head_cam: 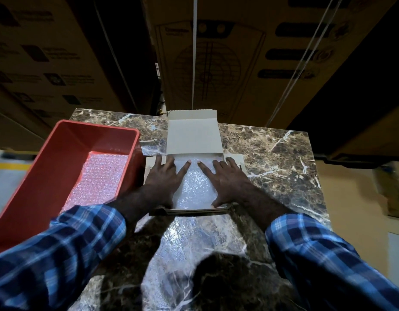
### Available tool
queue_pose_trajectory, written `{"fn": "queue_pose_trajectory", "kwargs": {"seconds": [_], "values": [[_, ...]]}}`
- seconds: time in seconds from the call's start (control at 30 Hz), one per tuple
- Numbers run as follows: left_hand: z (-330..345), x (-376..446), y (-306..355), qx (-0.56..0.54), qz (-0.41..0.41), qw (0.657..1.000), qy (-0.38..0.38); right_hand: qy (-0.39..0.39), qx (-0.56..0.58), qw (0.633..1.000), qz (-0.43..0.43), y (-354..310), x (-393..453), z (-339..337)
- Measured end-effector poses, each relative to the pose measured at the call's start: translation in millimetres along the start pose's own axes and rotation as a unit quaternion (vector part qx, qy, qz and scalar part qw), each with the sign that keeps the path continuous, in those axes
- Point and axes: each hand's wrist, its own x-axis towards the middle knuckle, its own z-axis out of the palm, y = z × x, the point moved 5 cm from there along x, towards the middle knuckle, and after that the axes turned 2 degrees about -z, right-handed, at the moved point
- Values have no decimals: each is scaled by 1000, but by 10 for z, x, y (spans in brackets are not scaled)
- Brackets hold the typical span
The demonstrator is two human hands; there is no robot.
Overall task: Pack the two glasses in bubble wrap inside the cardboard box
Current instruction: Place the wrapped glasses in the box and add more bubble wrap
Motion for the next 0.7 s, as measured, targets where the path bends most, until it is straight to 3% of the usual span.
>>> {"fn": "queue_pose_trajectory", "kwargs": {"seconds": [0.13, 0.37, 0.7], "values": [[6, -4, 1, -6, -15, 1000, -1, -65, 35, 997, -12, 104, -59, -69], [-3, 7, 4, -24, -22, 999, -11, 6, -61, 998, -14, -14, -74, -14], [17, 7, -25, -69, -26, 997, -14, -29, 21, 999, 4, 42, -64, -59]]}}
